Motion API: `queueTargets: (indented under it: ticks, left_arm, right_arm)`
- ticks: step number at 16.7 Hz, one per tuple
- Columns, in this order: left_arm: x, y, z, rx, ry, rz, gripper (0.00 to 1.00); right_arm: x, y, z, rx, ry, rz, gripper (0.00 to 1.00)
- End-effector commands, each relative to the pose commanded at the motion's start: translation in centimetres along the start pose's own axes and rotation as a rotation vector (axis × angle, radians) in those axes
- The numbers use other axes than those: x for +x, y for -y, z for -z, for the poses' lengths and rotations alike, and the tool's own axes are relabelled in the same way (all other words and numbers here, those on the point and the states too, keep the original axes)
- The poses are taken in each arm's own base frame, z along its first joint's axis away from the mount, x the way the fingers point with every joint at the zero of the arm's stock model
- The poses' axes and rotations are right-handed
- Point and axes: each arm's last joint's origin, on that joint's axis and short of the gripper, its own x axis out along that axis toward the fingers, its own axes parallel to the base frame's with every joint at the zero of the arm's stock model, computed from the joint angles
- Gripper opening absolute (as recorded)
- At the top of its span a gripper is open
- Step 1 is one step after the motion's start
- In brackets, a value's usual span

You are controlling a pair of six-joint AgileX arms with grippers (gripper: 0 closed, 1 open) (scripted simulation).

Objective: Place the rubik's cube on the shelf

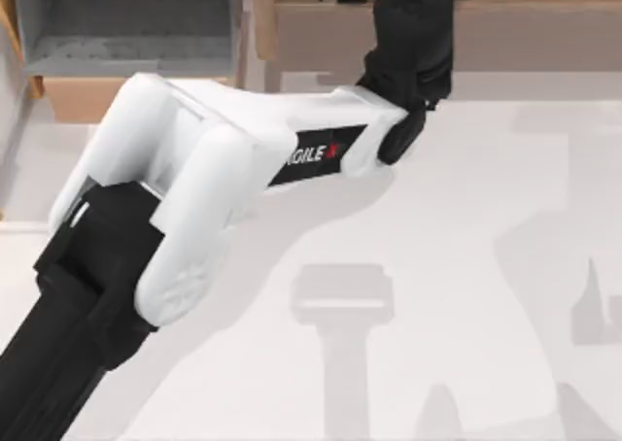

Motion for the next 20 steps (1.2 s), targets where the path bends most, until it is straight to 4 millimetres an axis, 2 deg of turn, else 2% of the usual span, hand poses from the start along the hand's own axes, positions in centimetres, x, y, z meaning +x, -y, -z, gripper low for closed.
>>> queueTargets:
  ticks: [5, 18, 20]
  left_arm:
    - [0.26, -0.16, 0.18, 0.004, -0.004, -0.002, 0.00]
    - [0.26, -0.16, 0.18, 0.004, -0.004, -0.002, 0.98]
    - [0.26, -0.16, 0.18, 0.004, -0.004, -0.002, 1.00]
  right_arm:
    - [0.00, 0.00, 0.00, 0.000, 0.000, 0.000, 1.00]
    - [0.00, 0.00, 0.00, 0.000, 0.000, 0.000, 1.00]
    - [0.00, 0.00, 0.00, 0.000, 0.000, 0.000, 1.00]
